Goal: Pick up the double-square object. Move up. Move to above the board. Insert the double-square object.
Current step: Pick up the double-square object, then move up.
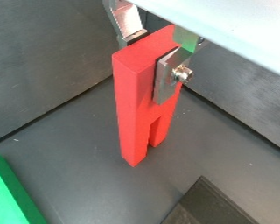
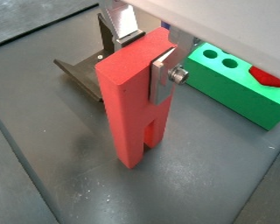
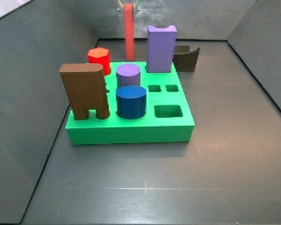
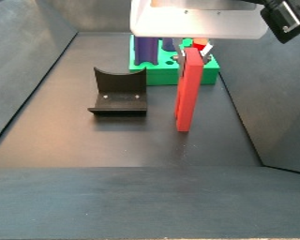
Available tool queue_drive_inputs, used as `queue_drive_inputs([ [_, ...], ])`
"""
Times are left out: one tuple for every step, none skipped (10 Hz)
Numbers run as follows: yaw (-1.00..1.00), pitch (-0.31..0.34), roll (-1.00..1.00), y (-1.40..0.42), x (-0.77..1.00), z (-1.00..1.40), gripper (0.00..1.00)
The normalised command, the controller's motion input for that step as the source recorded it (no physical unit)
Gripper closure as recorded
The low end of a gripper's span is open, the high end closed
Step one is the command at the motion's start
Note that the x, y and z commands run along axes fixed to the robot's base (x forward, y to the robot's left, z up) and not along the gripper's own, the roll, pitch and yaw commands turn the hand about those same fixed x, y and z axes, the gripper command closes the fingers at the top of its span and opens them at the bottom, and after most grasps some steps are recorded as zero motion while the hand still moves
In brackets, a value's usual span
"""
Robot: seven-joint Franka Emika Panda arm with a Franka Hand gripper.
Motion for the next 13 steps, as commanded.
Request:
queue_drive_inputs([
  [0.0, 0.0, 0.0, 0.0, 0.0, 0.0, 1.0],
  [0.0, 0.0, 0.0, 0.0, 0.0, 0.0, 1.0],
  [0.0, 0.0, 0.0, 0.0, 0.0, 0.0, 1.0],
  [0.0, 0.0, 0.0, 0.0, 0.0, 0.0, 1.0],
  [0.0, 0.0, 0.0, 0.0, 0.0, 0.0, 1.0],
  [0.0, 0.0, 0.0, 0.0, 0.0, 0.0, 1.0],
  [0.0, 0.0, 0.0, 0.0, 0.0, 0.0, 1.0],
  [0.0, 0.0, 0.0, 0.0, 0.0, 0.0, 1.0],
  [0.0, 0.0, 0.0, 0.0, 0.0, 0.0, 1.0],
  [0.0, 0.0, 0.0, 0.0, 0.0, 0.83, 1.0],
  [-0.02, 0.009, -0.01, -0.06, -0.01, 0.81, 1.0],
  [-0.02, 0.03, 0.01, -0.04, -0.03, 0.7, 1.0],
  [-0.02, 0.04, 0.02, -0.03, -0.03, 0.56, 1.0],
])
